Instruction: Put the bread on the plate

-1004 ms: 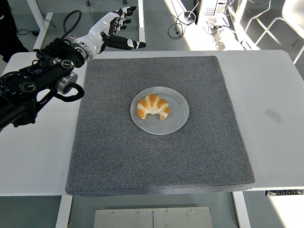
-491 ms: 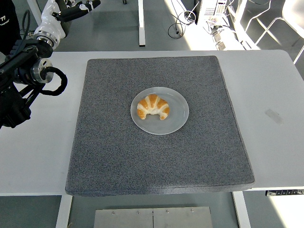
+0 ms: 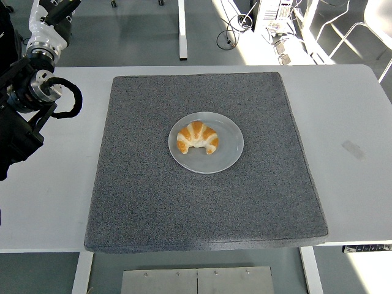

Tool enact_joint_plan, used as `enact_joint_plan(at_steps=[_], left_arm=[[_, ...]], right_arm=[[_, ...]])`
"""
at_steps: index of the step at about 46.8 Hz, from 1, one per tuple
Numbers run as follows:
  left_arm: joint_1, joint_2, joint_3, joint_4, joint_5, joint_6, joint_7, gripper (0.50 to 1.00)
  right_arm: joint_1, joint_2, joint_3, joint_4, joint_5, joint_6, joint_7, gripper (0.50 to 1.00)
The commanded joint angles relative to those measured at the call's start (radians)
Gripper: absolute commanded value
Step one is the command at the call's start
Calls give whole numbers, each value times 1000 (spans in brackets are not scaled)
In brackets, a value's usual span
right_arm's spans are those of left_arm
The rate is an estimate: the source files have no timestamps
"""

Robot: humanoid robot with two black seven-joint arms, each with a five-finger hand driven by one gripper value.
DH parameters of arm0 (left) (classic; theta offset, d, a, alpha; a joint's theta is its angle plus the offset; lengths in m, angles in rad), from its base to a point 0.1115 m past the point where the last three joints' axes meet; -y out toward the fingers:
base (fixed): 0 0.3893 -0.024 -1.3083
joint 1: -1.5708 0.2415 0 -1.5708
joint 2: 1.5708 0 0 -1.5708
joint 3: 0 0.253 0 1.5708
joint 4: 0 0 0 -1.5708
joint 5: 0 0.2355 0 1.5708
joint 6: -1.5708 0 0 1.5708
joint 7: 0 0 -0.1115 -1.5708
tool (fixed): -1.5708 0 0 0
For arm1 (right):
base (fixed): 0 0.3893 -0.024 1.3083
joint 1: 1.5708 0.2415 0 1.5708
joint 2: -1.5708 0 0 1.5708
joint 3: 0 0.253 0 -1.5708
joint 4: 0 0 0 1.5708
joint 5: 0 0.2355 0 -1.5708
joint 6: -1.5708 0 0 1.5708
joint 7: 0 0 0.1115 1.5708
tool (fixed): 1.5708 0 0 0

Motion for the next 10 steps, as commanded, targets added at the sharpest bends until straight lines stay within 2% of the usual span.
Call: enact_joint_plan(at_steps=[1,10], left_arm=[[16,0,-20,4,0,-11,1,969],[20,-7,-12,29,3,-16,1,969]], right_arm=[[0,0,0,0,0,2,0,1000],[9,0,11,2,0,3,2,1000]])
